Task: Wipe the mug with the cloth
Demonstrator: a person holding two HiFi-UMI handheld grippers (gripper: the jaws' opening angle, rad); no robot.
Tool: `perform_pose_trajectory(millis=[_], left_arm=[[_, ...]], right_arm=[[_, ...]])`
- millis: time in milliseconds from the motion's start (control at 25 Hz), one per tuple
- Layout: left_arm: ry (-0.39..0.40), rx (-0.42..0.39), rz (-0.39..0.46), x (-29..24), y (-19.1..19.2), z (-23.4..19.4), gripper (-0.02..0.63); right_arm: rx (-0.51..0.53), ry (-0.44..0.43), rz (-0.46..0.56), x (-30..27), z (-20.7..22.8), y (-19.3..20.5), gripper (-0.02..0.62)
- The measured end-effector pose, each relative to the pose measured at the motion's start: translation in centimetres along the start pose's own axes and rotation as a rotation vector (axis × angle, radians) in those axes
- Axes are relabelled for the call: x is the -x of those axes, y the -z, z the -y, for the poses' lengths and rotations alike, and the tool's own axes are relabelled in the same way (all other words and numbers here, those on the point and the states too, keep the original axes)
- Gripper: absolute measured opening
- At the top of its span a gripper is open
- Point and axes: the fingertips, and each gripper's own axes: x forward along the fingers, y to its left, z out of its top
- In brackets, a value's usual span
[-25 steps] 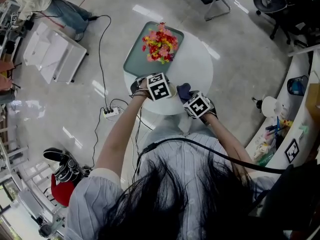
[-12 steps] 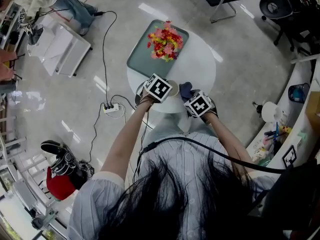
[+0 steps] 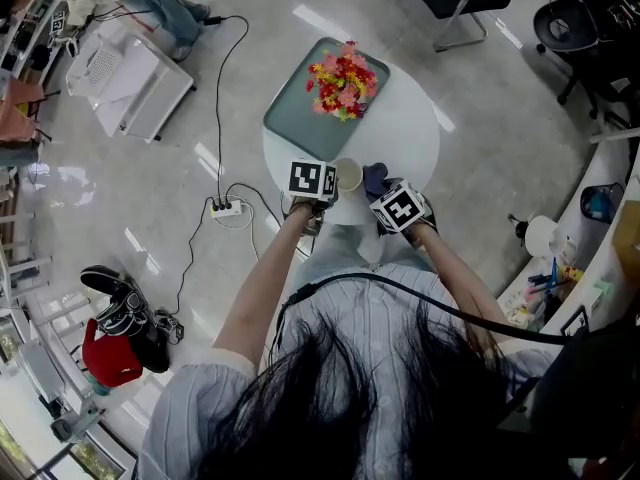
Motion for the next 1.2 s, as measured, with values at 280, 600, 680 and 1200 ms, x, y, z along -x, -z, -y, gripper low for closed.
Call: perform_pose_trajectory(millis=[280, 600, 680, 1200], left_arm=[[0.012, 0.323, 0.091, 0.7, 0.8, -0.8, 0.043], [0.014, 0.555, 0.163, 1.1, 2.0, -1.3, 0.043], [0.020, 0.631, 0.175, 1.1, 2.2, -1.1, 0.043], [0.064, 0.915, 0.237, 0.9, 3.2, -0.1, 0.043]], right_arm=[[0.026, -0.014, -0.008, 0.0, -0.4, -0.2, 0.101], [0.047, -0.024, -0.011, -0.3, -0.9, -0.3, 0.101], [0.047, -0.024, -0.015, -0.3, -1.0, -0.3, 0.101], [0.050, -0.039, -0.018, 0.0, -1.8, 0.1, 0.101]])
